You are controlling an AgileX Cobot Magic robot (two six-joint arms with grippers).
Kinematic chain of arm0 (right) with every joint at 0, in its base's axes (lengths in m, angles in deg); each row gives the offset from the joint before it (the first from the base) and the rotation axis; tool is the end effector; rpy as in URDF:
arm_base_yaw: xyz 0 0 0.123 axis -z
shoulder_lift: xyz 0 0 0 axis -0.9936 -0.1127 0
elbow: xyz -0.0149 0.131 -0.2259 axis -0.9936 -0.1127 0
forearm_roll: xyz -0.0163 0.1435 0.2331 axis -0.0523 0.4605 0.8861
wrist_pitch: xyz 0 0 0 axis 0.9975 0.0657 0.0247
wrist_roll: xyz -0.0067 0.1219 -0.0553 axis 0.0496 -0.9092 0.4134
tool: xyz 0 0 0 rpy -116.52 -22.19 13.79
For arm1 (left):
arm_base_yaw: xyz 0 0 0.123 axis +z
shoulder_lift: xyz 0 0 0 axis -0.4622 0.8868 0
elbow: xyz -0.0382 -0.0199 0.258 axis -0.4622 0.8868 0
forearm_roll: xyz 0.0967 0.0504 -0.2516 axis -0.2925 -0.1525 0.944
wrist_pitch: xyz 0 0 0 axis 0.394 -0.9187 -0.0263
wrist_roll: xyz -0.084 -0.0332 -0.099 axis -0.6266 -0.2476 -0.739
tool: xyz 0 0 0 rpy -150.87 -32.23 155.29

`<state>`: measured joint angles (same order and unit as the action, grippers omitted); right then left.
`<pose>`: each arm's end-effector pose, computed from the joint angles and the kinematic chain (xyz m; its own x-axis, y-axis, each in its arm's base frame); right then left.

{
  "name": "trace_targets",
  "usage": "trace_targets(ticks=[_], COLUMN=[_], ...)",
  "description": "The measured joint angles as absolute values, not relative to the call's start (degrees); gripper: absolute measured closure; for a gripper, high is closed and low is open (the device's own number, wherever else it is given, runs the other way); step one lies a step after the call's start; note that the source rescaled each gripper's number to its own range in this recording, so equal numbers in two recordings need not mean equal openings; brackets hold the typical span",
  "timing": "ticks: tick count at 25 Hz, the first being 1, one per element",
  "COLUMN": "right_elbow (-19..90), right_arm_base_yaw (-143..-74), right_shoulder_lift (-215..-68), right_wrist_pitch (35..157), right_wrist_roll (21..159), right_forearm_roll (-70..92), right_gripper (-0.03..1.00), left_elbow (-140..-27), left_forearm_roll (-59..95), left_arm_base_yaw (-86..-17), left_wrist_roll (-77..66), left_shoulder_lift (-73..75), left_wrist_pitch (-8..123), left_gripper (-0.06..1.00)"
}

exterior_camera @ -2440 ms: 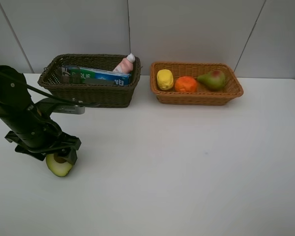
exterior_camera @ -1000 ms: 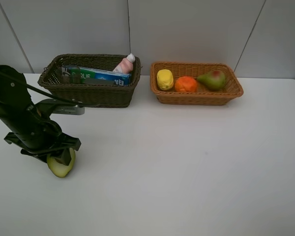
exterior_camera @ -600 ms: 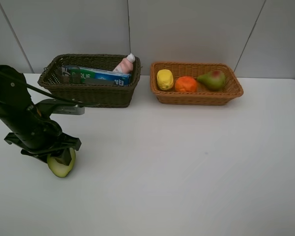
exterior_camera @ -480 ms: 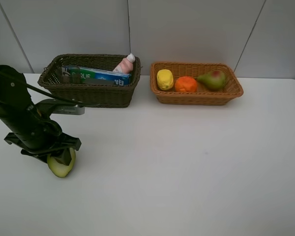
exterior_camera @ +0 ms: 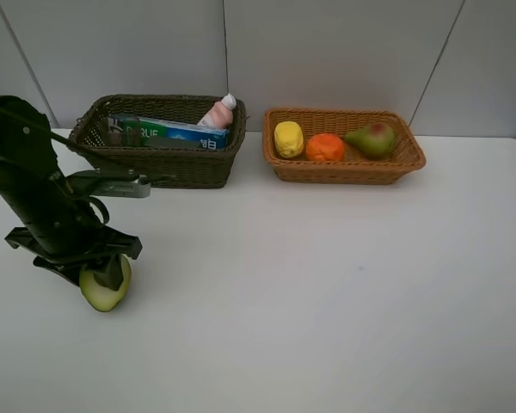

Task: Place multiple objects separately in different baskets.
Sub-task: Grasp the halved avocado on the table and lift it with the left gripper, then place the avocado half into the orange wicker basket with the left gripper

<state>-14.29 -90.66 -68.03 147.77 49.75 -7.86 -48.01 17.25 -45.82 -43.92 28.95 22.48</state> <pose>0.0747 -0.0131 0.2787 -0.4078 0.1548 -0.8999 0.1129 0.9865 0.1186 0.2527 -0.1031 0.0347 -0.9963 0.0786 0.0342 0.0733 0.9883 -0.1340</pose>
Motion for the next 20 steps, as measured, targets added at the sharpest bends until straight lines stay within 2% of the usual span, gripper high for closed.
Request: trace_targets(ticks=[9,20], right_elbow=[-14.3,-14.3], right_arm_base_yaw=[-90.7,-90.7], right_shoulder_lift=[-68.0,-68.0], right_wrist_pitch=[147.8,147.8], right_wrist_roll=[49.7,49.7], right_forearm_roll=[-7.9,-7.9], right_gripper=[-0.03,-0.03], left_elbow=[-56.3,-67.3], left_forearm_roll=[18.0,28.1], left_arm_base_yaw=[-45.8,-45.8], left_wrist_roll=[-43.9,-38.0], left_shoulder_lift=[29.0,29.0], left_wrist_pitch=[12.6,9.1], left_gripper=[0.33,0.33])
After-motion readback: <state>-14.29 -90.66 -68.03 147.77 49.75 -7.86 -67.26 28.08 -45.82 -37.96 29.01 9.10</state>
